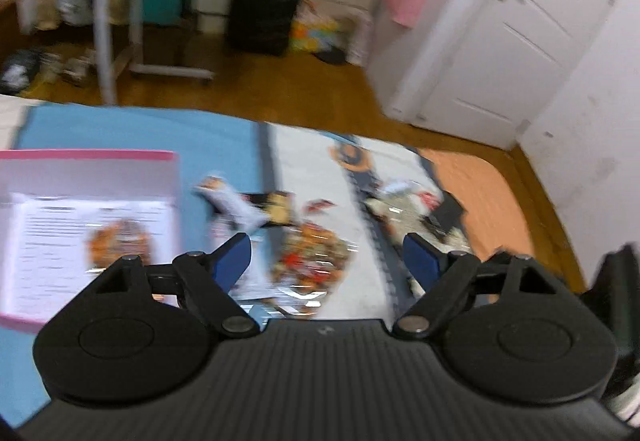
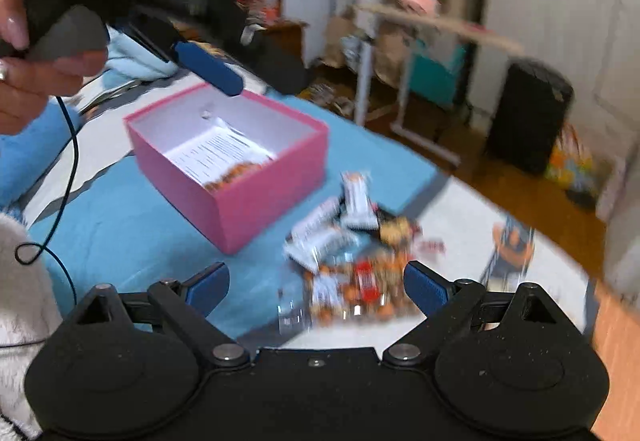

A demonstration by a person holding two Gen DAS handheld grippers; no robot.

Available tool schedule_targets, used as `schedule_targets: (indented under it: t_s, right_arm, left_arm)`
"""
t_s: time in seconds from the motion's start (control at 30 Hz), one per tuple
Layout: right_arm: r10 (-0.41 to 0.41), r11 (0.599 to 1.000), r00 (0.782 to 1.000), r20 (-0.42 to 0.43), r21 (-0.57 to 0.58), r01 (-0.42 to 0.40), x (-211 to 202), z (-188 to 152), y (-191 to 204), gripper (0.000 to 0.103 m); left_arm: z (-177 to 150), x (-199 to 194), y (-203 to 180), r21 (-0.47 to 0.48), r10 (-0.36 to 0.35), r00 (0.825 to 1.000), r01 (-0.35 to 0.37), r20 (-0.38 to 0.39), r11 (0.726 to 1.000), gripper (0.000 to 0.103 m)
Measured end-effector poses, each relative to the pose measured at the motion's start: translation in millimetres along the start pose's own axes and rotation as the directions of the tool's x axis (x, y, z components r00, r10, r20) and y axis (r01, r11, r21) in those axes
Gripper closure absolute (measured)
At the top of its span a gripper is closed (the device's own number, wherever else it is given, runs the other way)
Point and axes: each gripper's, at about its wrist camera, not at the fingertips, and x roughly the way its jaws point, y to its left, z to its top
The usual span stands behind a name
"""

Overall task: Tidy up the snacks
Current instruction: 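Move the left tool to the red-labelled peanut bag and grasp it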

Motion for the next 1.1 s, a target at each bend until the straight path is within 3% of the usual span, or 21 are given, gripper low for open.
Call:
schedule_targets:
  t_s: [0.2,0.37,0.6,0.73,0.97,1.1]
  right_arm:
    - [-0.040,0.991,0.997,-0.073,0.124,0.049,53.2,-37.2,-8.1,0.006]
    - [-0.082,0.984,0.993,-0.089,0.152,0.095,100.0,-67.5,-6.1,0.006]
    - [-0.138,0.984,0.988,-0.076,0.103,0.145,133.9,-79.5,10.1,0.006]
    - [-0.145,0.985,0.987,-0.063,0.083,0.150,144.9,-78.1,16.6,0.006]
    - [-0.153,0.985,0.987,-0.055,0.078,0.157,139.0,-83.7,14.6,0.002]
    - [-0.199,0.979,0.978,-0.067,0.027,0.201,125.4,-86.9,17.3,0.001]
  left_arm:
    - [-5.4,84.0,-1.7,0.007,-0.059,0.991,0.061,-0.120,0.998,0.023]
    - [-14.9,148.6,19.0,0.030,-0.025,0.979,0.031,-0.202,0.999,0.029]
    - [-13.8,218.4,41.5,0.056,0.004,0.973,0.009,-0.229,0.998,0.039]
    - [-16.2,242.0,45.0,0.073,0.026,0.967,-0.008,-0.255,0.997,0.040]
    - [-16.0,243.4,58.9,-0.060,-0.062,0.942,0.044,-0.331,0.997,0.037]
    - [-21.1,239.3,55.9,-0.114,-0.103,0.925,0.066,-0.365,0.991,0.037]
